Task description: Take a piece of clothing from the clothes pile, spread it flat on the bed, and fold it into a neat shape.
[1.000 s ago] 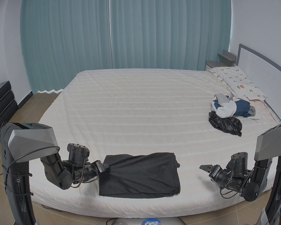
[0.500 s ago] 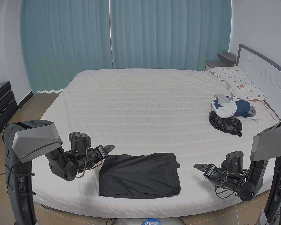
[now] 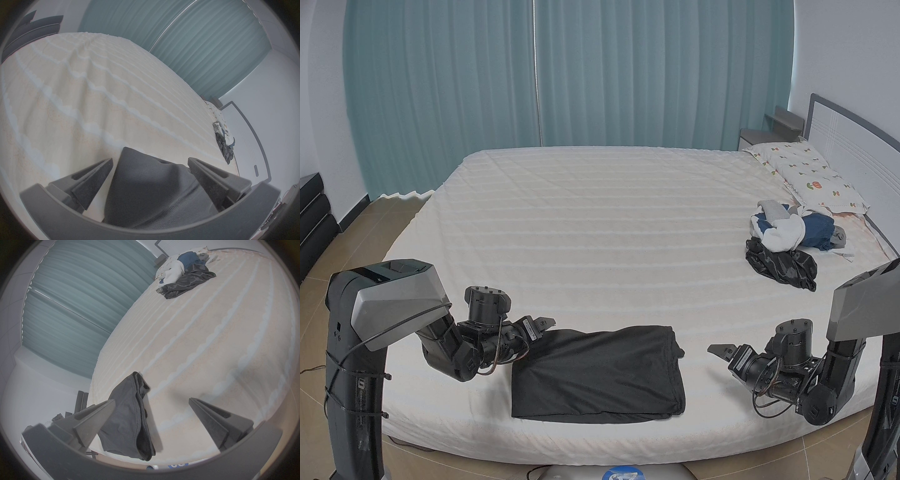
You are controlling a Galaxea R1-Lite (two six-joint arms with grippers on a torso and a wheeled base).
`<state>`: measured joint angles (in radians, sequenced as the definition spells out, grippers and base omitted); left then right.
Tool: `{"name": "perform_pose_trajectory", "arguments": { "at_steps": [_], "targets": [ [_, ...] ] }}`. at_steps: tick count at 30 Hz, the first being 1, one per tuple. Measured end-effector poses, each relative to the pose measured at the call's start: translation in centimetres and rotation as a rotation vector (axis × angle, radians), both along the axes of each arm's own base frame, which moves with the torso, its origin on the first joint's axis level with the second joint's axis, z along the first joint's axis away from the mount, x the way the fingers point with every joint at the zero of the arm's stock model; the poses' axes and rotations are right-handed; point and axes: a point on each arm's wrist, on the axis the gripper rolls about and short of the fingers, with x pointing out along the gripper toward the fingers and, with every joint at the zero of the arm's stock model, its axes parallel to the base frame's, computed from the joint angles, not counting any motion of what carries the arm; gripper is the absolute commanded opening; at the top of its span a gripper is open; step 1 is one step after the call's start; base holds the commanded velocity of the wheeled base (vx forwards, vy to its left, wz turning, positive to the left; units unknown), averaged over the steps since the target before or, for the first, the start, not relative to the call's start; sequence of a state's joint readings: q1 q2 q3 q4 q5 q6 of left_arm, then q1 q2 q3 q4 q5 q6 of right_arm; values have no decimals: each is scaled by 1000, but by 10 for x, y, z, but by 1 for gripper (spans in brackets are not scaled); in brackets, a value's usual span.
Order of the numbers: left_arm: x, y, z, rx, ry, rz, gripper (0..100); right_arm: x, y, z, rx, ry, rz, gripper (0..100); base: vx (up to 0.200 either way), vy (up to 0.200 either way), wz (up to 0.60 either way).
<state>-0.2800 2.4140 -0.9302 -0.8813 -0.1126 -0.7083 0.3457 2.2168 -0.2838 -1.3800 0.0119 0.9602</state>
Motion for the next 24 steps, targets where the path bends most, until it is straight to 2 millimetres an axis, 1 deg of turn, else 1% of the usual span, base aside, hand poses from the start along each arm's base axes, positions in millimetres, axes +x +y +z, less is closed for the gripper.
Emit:
{"name": "perform_pose_trajectory", "arguments": {
  "at_steps": [5,6,15,20,24],
  "targets": [
    [2,-2,0,-7,-4,-6,100,4,2,-2,2,-6,0,100,0,0,0],
    [2,-3,0,-8,-6,-8,0,4,2,-3,2,-8,1,100,0,0,0],
    [0,-4,-2,3,3,5,0,10,5,-4,5,-15,5,100,0,0,0],
    [2,0,-2,4,1,67,0,14,8,-5,-3,-28,17,100,0,0,0],
    [4,2,0,-4,-8,99,0,20,11,-6,-25,-52,38,100,0,0,0]
  ]
}}
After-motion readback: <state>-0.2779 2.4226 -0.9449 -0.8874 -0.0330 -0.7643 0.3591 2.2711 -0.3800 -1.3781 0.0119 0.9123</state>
